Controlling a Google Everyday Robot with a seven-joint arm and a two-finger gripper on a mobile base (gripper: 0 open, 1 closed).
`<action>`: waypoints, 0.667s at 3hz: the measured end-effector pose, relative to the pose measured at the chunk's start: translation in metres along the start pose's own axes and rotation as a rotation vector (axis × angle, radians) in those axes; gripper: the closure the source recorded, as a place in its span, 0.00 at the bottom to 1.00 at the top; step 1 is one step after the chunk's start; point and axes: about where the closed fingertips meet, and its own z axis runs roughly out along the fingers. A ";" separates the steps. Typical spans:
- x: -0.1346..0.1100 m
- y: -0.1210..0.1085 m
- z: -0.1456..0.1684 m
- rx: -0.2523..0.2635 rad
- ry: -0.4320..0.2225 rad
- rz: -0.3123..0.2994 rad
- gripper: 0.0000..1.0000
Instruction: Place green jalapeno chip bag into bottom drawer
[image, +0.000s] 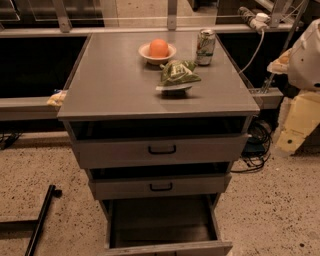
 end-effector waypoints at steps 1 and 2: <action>0.000 0.000 0.000 0.000 0.000 0.000 0.00; -0.002 -0.013 0.006 0.018 -0.031 0.003 0.00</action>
Offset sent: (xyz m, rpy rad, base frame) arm 0.0340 -0.0029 -0.0095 0.0604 -0.0384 0.0017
